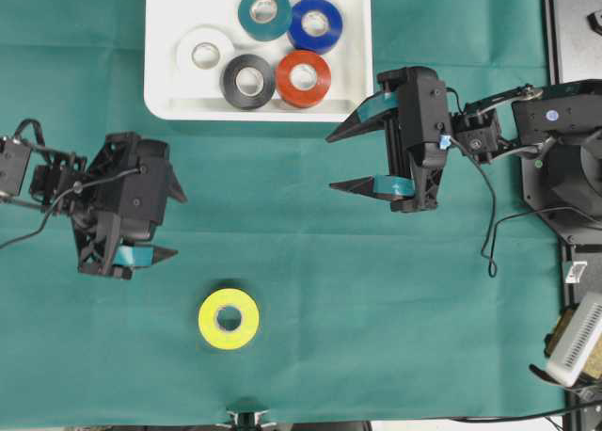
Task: Put the tape alternately from left to right into the white case.
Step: 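Move the left gripper down onto the yellow tape roll and grip it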
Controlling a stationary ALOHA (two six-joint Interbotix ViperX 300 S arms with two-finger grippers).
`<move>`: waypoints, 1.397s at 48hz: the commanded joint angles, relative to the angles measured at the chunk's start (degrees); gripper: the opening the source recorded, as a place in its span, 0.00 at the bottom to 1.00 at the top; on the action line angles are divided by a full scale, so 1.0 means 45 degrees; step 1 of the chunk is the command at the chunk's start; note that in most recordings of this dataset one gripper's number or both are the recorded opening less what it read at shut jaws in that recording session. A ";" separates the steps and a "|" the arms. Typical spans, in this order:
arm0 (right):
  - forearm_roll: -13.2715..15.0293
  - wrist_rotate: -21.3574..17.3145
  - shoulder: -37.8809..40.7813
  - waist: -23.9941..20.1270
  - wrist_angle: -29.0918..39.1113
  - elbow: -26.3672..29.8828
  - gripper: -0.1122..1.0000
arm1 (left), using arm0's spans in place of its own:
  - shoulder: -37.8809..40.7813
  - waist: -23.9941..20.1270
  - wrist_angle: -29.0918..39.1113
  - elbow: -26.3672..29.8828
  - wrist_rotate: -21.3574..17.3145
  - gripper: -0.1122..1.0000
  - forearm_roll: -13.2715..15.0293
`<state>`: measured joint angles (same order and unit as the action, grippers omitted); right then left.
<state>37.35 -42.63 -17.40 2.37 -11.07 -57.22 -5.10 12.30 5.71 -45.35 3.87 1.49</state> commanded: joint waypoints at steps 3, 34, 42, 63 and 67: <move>0.0020 0.0020 -0.0156 -0.0039 -0.0098 0.0078 0.72 | 0.0176 0.0488 -0.0078 0.0410 0.0469 0.80 0.0020; 0.0020 0.0020 -0.0156 -0.0039 -0.0039 -0.0059 0.72 | 0.0801 0.0957 -0.0078 0.1328 0.4492 0.79 0.0059; 0.0020 0.0020 -0.0156 -0.0039 -0.0039 -0.0156 0.72 | 0.1445 0.1191 -0.0078 0.1855 0.6426 0.80 0.0059; 0.0020 0.0039 -0.0176 -0.0039 -0.0117 -0.0352 0.72 | 0.2871 0.1621 0.1797 0.3672 0.7969 0.80 0.0039; 0.0000 0.0039 -0.0176 -0.0039 -0.0117 -0.0391 0.72 | 0.3086 0.1602 0.2090 0.3965 0.7988 0.80 0.0039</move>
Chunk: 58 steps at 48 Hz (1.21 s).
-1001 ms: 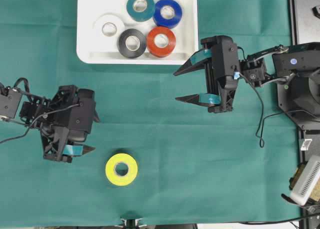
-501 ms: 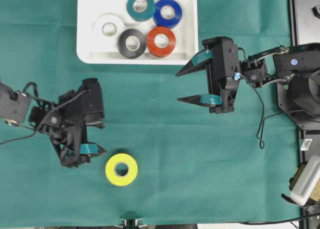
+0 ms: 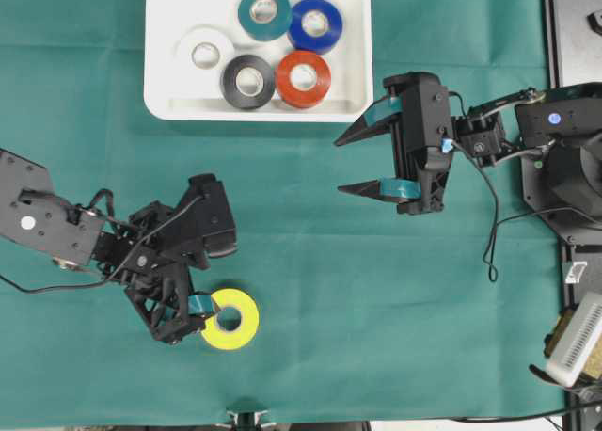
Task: Put the tape alternately from left to right into the white case.
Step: 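Move the left gripper down onto the yellow tape roll and grip it, then lift the yellow roll and carry it into the tray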
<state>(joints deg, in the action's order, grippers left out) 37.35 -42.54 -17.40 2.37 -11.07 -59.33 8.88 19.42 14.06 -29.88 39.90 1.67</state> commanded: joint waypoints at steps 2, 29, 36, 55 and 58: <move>0.0020 0.0020 -0.0176 -0.0039 -0.0117 0.0039 0.72 | 0.0078 0.0020 0.0352 0.0684 -0.0020 0.80 0.0000; 0.0020 0.0020 -0.0176 -0.0039 -0.0117 0.0000 0.72 | 0.1484 0.0039 0.2500 0.2207 0.0000 0.80 -0.0039; 0.0020 0.0020 -0.0176 -0.0039 -0.0117 0.0000 0.72 | 0.1797 0.0020 0.2500 0.2520 0.0000 0.80 -0.0039; 0.0020 0.0020 -0.0156 -0.0020 -0.0117 0.0000 0.72 | 0.2129 0.0020 0.2598 0.2695 0.0000 0.79 -0.0039; 0.0020 0.0020 -0.0156 -0.0039 -0.0117 0.0000 0.72 | 0.2129 0.0000 0.2598 0.2715 0.0000 0.79 -0.0039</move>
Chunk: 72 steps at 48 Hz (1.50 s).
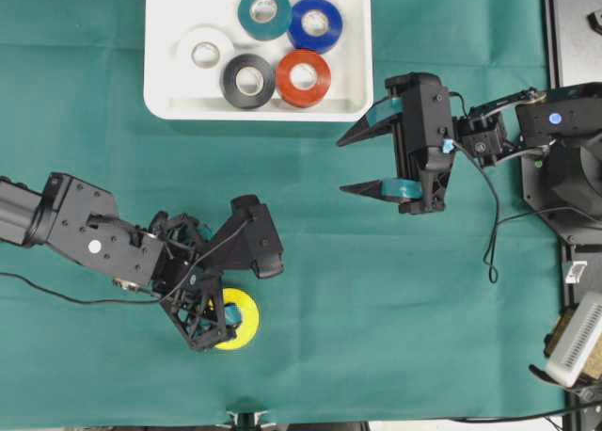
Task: Put the tape alternately from left to right into the white case.
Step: 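Lift the yellow roll and carry it into the tray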
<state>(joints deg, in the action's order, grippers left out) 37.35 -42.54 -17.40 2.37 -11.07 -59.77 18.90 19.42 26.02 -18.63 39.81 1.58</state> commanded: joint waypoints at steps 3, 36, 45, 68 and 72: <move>0.0020 0.0020 -0.0176 -0.0039 -0.0117 0.0098 0.72 | -0.0098 0.0000 -0.0039 0.0195 0.0020 0.75 -0.0020; 0.0020 0.0020 -0.0156 -0.0039 -0.0098 0.0098 0.72 | -0.0547 -0.0020 0.0059 0.0234 -0.0156 0.08 -0.0020; 0.0020 0.0020 -0.0176 -0.0039 -0.0059 0.0098 0.72 | -0.1289 0.0000 0.0059 0.0117 -0.0215 0.08 -0.0039; 0.0020 0.0020 -0.0176 -0.0039 -0.0078 0.0078 0.72 | -0.2129 -0.0410 0.0898 -0.0176 -0.1211 0.08 -0.0156; 0.0020 0.0020 -0.0176 -0.0039 -0.0098 0.0078 0.72 | -0.2305 -0.0703 0.0918 -0.0273 -0.1738 0.08 -0.0156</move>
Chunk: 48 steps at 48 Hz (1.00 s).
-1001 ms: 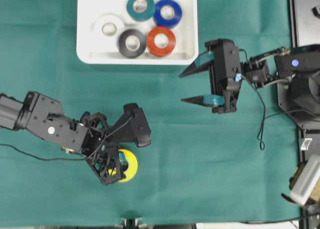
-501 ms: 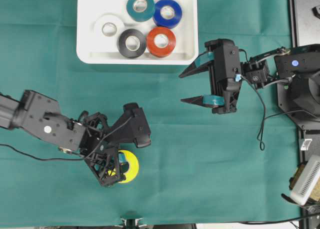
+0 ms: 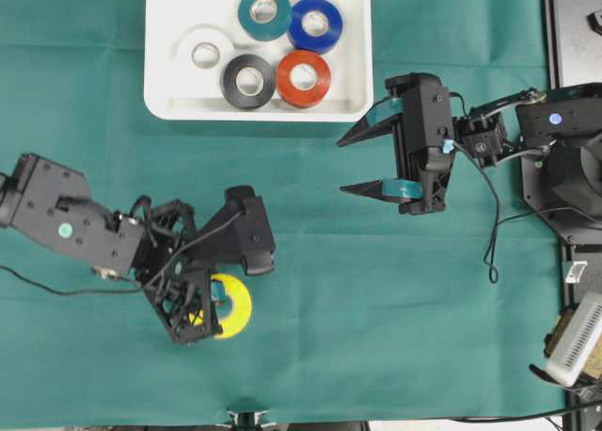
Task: Put the tape alternately from left to right into the white case.
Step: 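Lift the yellow roll and carry it into the tray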
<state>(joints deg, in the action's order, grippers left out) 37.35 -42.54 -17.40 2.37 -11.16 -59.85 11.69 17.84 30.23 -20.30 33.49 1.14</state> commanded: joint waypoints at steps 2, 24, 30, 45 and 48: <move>0.0020 0.0020 -0.0176 -0.0039 -0.0059 0.0098 0.72 | -0.0801 -0.0547 -0.0039 0.0059 -0.0605 0.08 -0.0059; 0.0020 -0.0020 -0.0176 -0.0039 -0.0059 0.0098 0.72 | -0.2480 -0.3906 -0.0020 -0.1016 -0.2812 0.08 -0.0039; 0.0000 -0.0039 -0.0176 -0.0039 -0.0059 0.0098 0.72 | -0.2773 -0.4824 -0.0020 -0.1191 -0.3535 0.08 -0.0059; 0.0000 -0.0059 -0.0176 -0.0039 -0.0078 0.0117 0.72 | -0.2852 -0.6895 -0.0234 -0.1328 -0.5020 0.08 -0.0059; 0.0000 -0.0078 -0.0176 -0.0039 -0.0078 0.0117 0.71 | -0.2832 -0.7324 -0.0371 -0.1328 -0.5195 0.08 -0.0059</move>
<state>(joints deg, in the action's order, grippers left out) 37.35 -42.80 -17.31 2.37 -11.16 -59.85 0.53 -12.92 29.62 -26.98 10.55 0.97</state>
